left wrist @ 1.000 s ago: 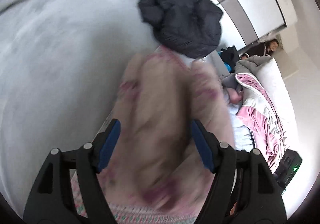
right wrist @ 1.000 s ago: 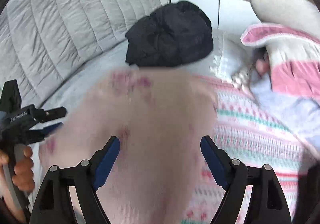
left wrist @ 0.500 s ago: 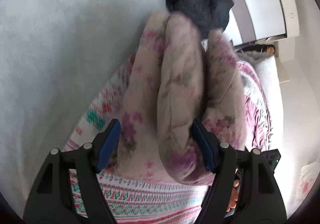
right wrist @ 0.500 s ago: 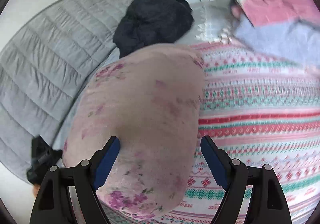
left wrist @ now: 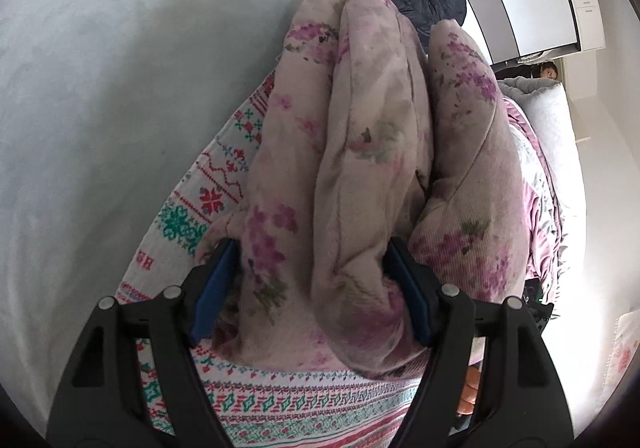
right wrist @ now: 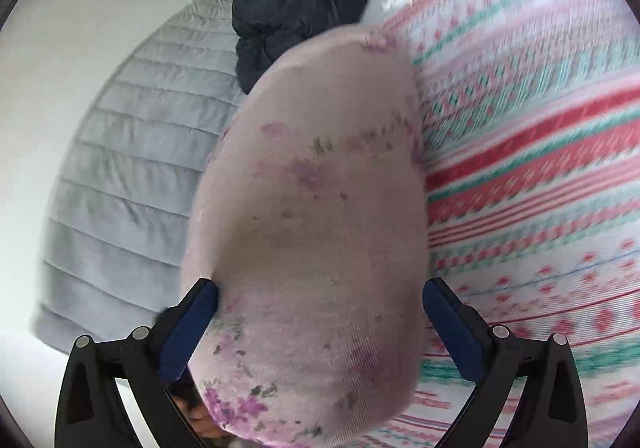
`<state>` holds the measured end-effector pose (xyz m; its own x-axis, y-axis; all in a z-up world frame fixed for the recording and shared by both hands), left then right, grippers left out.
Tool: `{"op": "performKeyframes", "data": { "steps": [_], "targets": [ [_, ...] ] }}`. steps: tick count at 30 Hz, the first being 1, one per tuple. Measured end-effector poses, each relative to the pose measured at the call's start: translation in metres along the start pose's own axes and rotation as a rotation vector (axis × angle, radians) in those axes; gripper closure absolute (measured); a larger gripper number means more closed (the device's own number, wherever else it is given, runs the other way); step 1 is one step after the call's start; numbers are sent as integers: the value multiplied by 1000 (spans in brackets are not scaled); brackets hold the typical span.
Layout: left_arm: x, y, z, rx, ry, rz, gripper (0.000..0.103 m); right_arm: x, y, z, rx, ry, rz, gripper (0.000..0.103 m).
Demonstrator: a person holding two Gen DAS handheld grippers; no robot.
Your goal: Fold large clothes
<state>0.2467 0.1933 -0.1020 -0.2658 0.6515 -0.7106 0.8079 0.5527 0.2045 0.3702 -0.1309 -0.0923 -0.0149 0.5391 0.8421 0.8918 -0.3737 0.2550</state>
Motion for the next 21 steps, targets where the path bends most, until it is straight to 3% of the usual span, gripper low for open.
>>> {"op": "performKeyframes", "data": {
  "steps": [5, 13, 21],
  "targets": [
    [-4, 1, 0, -9, 21, 2, 31, -9, 3, 12, -2, 92, -2, 0],
    [-6, 0, 4, -54, 83, 21, 50, 7, 3, 22, -3, 10, -24, 0],
    [-3, 2, 4, -46, 28, -10, 43, 2, 5, 18, -10, 27, 23, 0]
  ]
}}
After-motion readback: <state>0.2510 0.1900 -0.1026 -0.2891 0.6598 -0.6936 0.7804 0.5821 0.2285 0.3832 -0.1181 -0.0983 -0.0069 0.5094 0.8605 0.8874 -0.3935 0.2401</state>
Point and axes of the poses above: each gripper's, at about its wrist camera, not at the fingertips, and z roughly the way its jaws point, x to its left, y to its top, the point moved 4 cm from there along z, roughly the way its jaws point, and after that the axes turned 3 degrees about z, right-handed, at the moved point
